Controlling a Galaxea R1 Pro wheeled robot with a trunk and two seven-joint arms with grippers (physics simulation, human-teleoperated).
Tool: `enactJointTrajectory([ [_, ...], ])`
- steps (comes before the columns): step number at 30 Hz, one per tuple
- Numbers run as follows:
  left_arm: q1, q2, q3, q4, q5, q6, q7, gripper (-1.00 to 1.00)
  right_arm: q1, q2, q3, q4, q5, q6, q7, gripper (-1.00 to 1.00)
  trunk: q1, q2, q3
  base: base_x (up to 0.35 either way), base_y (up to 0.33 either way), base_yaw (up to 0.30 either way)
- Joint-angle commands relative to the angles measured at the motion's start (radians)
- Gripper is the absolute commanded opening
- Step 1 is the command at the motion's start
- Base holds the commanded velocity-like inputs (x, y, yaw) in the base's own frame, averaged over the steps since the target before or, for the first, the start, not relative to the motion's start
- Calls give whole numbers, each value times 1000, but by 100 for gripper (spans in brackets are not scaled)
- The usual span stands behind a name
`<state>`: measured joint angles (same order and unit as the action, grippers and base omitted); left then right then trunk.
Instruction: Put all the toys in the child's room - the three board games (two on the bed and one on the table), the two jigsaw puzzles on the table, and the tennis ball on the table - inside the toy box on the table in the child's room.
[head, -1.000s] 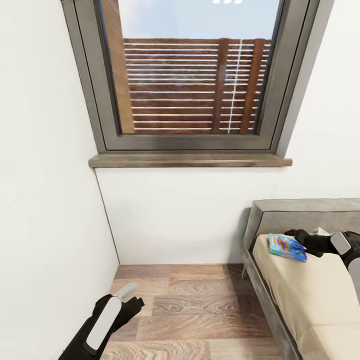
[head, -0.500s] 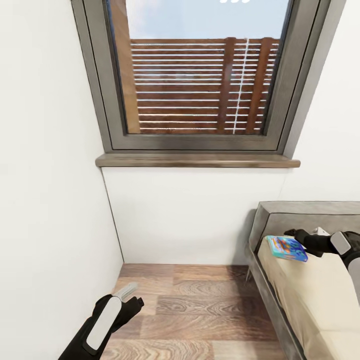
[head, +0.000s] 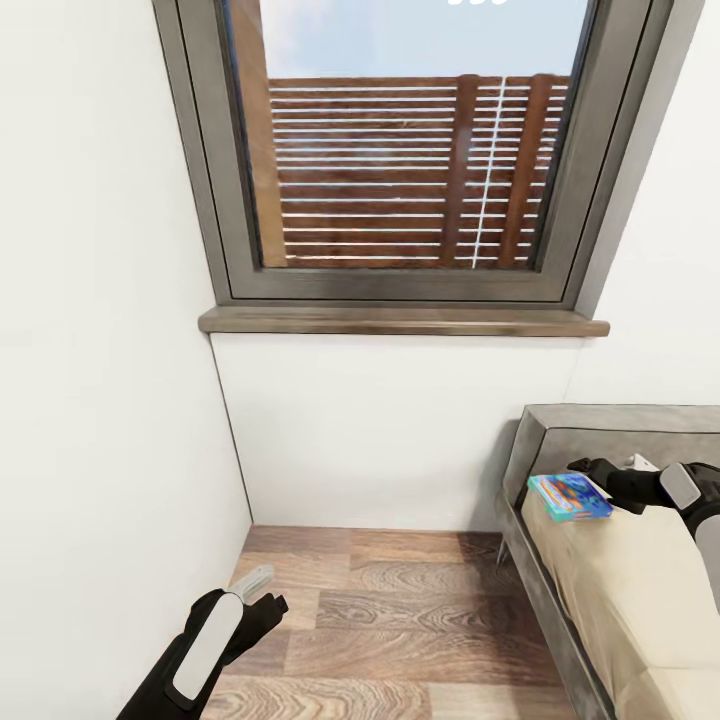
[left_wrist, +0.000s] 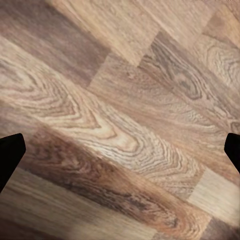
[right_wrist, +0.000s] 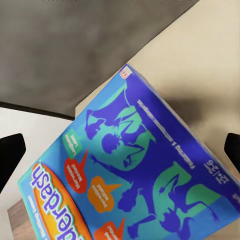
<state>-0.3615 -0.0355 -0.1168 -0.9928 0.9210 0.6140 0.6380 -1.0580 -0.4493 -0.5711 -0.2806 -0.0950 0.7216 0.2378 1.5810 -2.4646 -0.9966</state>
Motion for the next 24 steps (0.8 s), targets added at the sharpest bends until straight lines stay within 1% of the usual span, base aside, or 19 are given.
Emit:
enactJointTrajectory([
  [1,0,0,-1,-1,10,0,10,100,0,0,-1,-1,-9,5,-3,100,0,0,-1,0,0,2],
  [10,0,-1,-2,0,12,-3,3,100,0,-1,-3,-8,-10,-5,-3,100,0,0,-1,0,0,0],
  [13,0,-2,-1,14,14,-5,-45,100,9,-9,-7,-19,-14,-41,-4,100,0,0,-1,0,0,0],
  [14,0,-2,-1,18,13,-5,-77,100,20,-12,-8,-31,-15,-62,-4,100,0,0,-1,0,0,0],
  [15,0,-2,-2,20,13,-5,-93,100,28,-14,-9,-42,-16,-71,-4,100,0,0,-1,0,0,0],
  [16,0,-2,-2,24,12,-6,-123,100,49,-17,-11,-76,-20,-83,-5,100,0,0,-1,0,0,0],
  [17,0,-1,-2,26,12,-6,-134,100,62,-19,-13,-98,-23,-88,-5,100,0,0,-1,0,0,0],
  [18,0,-1,-2,29,11,-7,-151,100,93,-20,-25,-153,-38,-93,-5,100,0,0,-1,0,0,0],
  [19,0,-1,-3,30,10,-7,-158,100,112,-20,-34,-185,-50,-95,-5,100,0,0,-1,0,0,0],
  [20,-1,0,-3,32,-1,-7,-171,100,182,-18,-68,-292,-95,-95,-6,100,0,0,-1,0,0,0],
  [22,-1,0,-3,33,-17,-7,-177,100,234,-17,-85,-377,-126,-90,-6,100,0,0,-1,0,0,0],
  [23,-1,0,-3,33,-36,-7,-189,100,286,-16,-100,-464,-156,-75,-6,100,0,0,-1,0,0,0],
  [24,-1,-1,-4,33,-46,-7,-199,100,312,-16,-108,-509,-171,-65,-6,100,0,0,-1,0,0,0],
])
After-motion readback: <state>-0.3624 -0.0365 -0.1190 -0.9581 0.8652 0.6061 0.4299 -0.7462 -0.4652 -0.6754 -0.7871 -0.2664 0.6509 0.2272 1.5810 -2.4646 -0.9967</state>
